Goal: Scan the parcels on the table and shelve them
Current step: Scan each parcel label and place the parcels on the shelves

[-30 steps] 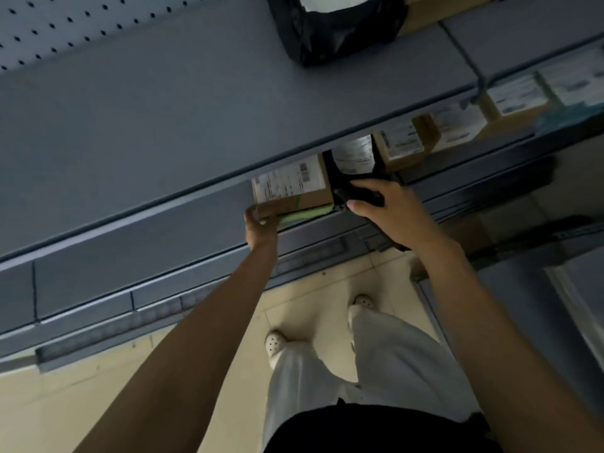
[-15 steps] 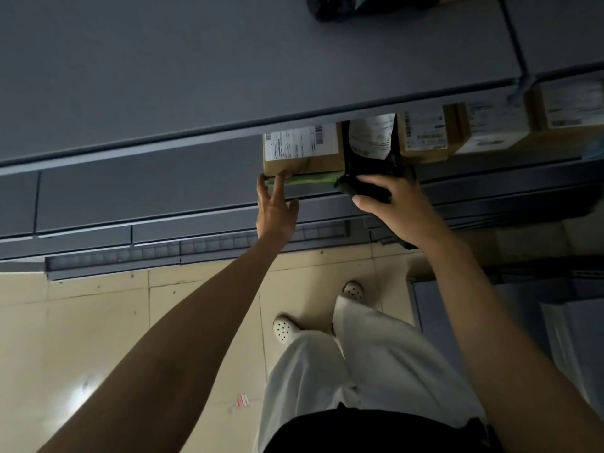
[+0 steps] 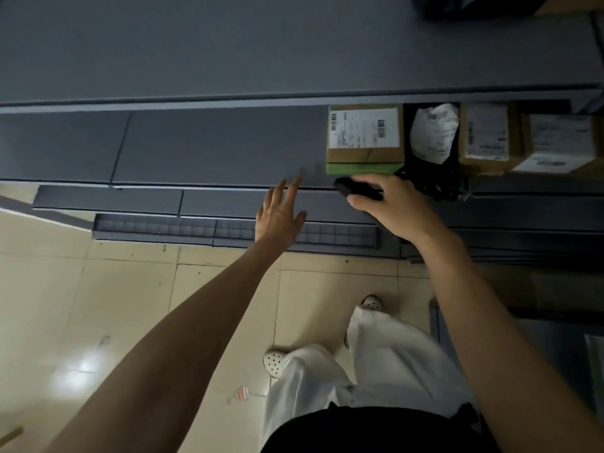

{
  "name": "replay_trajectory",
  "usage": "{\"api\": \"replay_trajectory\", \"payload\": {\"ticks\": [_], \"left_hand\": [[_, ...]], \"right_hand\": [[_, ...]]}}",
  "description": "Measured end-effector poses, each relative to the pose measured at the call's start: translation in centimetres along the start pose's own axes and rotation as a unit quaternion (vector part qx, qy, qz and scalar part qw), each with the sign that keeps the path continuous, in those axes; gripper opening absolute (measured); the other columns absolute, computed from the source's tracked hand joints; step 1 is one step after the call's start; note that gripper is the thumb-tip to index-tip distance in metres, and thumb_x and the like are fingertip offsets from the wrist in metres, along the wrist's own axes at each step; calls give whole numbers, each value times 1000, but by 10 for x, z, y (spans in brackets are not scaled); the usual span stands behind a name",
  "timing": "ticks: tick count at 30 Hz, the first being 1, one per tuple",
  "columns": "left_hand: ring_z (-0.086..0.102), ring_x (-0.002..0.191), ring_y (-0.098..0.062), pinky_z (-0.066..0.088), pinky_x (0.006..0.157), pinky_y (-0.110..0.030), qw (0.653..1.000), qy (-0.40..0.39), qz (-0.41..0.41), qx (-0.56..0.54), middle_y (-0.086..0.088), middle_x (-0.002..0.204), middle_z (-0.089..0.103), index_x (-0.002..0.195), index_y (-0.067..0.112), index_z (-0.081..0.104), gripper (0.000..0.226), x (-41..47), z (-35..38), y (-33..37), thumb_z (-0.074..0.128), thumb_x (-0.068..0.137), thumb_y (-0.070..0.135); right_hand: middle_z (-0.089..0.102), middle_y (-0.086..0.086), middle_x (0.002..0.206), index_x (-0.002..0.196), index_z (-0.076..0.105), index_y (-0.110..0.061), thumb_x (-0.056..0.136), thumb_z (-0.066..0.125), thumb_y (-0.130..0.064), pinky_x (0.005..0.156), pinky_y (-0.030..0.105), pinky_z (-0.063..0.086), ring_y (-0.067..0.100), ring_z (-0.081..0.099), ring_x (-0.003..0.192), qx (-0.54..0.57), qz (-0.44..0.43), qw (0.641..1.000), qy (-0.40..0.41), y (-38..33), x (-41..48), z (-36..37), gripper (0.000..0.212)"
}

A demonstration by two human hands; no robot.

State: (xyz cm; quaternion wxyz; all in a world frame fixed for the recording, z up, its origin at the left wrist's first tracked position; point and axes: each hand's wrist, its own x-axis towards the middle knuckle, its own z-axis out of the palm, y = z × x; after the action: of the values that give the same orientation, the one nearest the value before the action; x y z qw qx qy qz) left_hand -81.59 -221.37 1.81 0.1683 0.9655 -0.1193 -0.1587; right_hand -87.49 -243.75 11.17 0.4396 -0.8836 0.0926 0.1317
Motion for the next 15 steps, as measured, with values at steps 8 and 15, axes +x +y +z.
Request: {"api": "replay_trajectory", "payload": {"ticks": [8, 15], "left_hand": [[23, 146, -28, 25, 115, -47, 984, 137, -100, 52, -2, 157, 32, 154, 27, 27, 61, -131, -71, -168, 50, 100, 42], [25, 146, -30, 23, 117, -48, 947, 206, -226, 101, -1, 155, 36, 151, 28, 32, 59, -280, -116, -319, 53, 98, 42]], "right_hand": [[62, -2, 136, 139, 58, -29, 92, 66, -41, 97, 34, 46, 21, 56, 124, -41, -125, 989, -71, -137, -9, 125, 49], [62, -5, 135, 137, 58, -32, 91, 66, -43, 102, 41, 47, 20, 56, 123, -68, -249, 952, -167, -267, -44, 280, 48]]}}
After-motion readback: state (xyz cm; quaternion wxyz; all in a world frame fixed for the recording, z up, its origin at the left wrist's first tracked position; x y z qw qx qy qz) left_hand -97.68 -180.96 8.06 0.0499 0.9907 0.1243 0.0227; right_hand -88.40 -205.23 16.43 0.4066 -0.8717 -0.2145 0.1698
